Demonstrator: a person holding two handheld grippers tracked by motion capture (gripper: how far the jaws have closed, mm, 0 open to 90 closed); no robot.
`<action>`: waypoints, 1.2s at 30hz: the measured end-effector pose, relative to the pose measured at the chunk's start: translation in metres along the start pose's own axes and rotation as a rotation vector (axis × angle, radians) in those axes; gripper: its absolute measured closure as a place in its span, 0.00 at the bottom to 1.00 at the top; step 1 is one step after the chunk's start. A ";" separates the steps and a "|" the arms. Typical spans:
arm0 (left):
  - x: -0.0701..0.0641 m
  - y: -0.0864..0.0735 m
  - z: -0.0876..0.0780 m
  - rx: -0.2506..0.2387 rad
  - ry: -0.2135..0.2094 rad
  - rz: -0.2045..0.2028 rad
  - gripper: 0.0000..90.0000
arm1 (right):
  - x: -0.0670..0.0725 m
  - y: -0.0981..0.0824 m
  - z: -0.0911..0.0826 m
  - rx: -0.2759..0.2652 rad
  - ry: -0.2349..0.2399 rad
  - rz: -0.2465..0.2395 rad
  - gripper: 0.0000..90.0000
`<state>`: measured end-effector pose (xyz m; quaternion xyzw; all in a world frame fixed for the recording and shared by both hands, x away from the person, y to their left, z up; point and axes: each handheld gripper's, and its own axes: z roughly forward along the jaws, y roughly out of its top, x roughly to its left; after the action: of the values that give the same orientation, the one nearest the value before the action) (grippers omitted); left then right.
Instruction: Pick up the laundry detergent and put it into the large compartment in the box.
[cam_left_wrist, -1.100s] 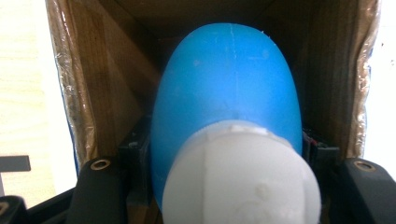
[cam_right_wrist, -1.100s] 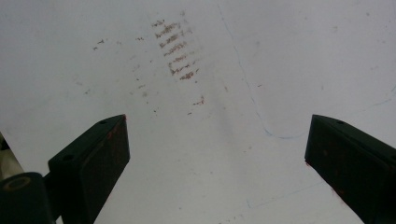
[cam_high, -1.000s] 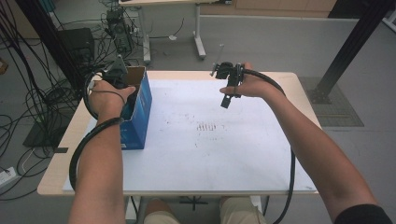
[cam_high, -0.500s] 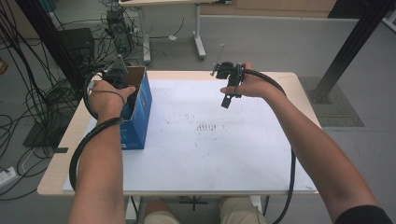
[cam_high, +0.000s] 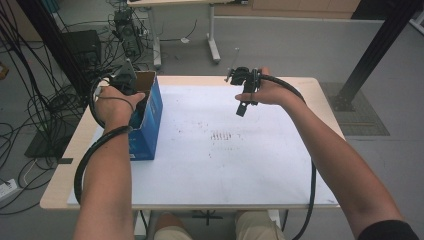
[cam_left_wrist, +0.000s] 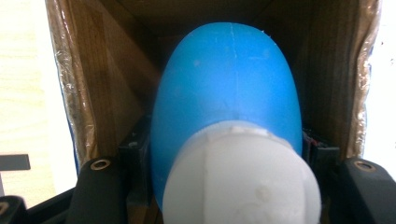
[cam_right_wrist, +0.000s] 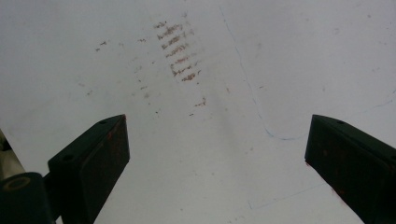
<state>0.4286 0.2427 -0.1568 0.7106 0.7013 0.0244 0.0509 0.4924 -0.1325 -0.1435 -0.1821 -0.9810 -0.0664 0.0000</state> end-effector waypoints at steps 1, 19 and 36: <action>0.000 0.000 0.000 0.000 -0.001 0.000 0.41 | 0.000 0.000 0.000 0.001 0.000 0.003 0.07; 0.002 0.000 0.000 0.002 -0.006 -0.001 0.41 | -0.001 -0.001 0.001 0.000 0.000 0.001 0.07; 0.001 0.001 0.000 0.003 -0.005 0.002 0.41 | 0.000 0.000 -0.001 0.002 -0.003 0.000 0.07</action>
<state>0.4292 0.2438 -0.1566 0.7115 0.7005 0.0217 0.0517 0.4920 -0.1327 -0.1429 -0.1824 -0.9811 -0.0649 -0.0011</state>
